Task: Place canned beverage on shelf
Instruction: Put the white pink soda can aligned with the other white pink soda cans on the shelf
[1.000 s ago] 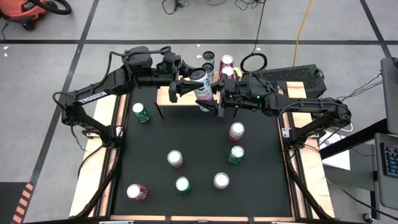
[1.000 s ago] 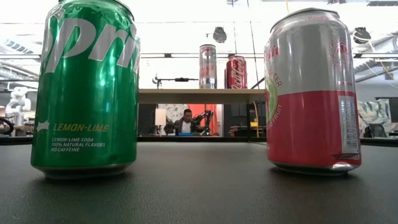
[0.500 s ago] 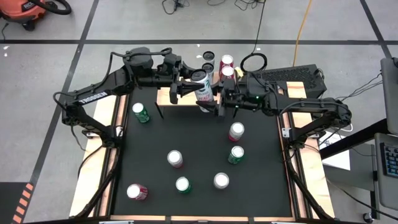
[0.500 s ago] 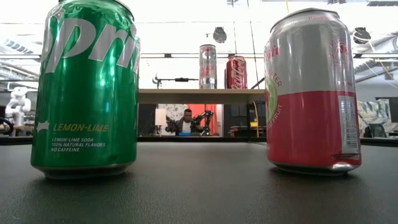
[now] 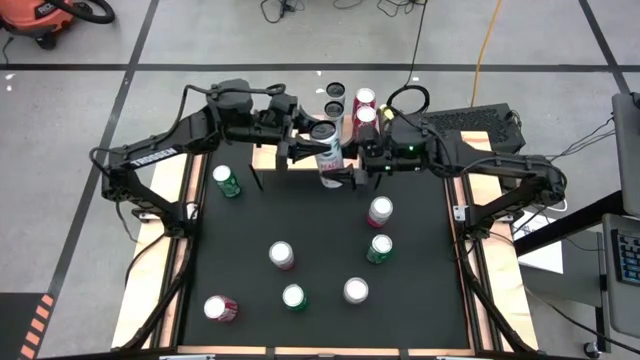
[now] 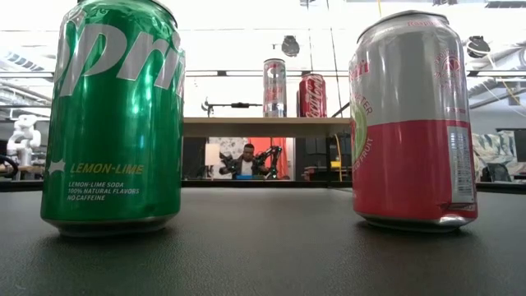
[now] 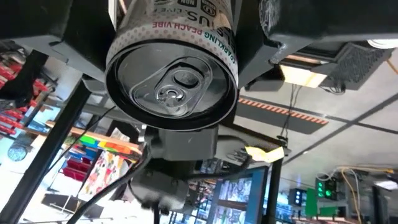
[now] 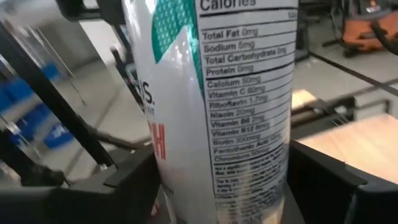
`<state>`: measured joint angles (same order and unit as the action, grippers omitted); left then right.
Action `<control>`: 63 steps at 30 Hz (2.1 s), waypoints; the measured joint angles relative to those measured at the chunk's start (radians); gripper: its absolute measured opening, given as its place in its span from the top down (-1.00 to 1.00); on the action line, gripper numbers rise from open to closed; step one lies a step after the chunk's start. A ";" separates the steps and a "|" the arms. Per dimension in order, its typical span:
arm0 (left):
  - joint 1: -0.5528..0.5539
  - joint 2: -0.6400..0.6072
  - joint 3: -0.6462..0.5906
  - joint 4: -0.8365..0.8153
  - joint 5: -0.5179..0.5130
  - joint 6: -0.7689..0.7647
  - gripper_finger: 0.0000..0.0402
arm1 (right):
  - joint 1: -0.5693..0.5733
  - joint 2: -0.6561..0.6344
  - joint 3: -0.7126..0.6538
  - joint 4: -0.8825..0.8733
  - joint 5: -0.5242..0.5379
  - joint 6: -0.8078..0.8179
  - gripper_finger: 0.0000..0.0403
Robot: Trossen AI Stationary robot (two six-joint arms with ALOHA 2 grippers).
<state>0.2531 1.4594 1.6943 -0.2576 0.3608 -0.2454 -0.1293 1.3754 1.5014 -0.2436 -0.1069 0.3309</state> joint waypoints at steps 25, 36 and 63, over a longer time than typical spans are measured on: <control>-0.010 0.084 0.002 0.046 0.021 0.073 -0.25 | -0.050 0.006 0.159 -0.247 -0.051 -0.127 -0.51; -0.011 0.083 0.002 0.015 0.020 0.103 -0.25 | -0.049 0.008 0.159 -0.235 -0.054 -0.216 -0.29; -0.011 0.082 0.002 -0.003 0.019 0.102 -0.25 | -0.049 0.064 0.159 -0.176 -0.107 -0.145 -0.18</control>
<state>0.2420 1.5410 1.6962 -0.2609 0.3794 -0.1436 -0.1783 1.4399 1.6604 -0.4195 -0.2134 0.1860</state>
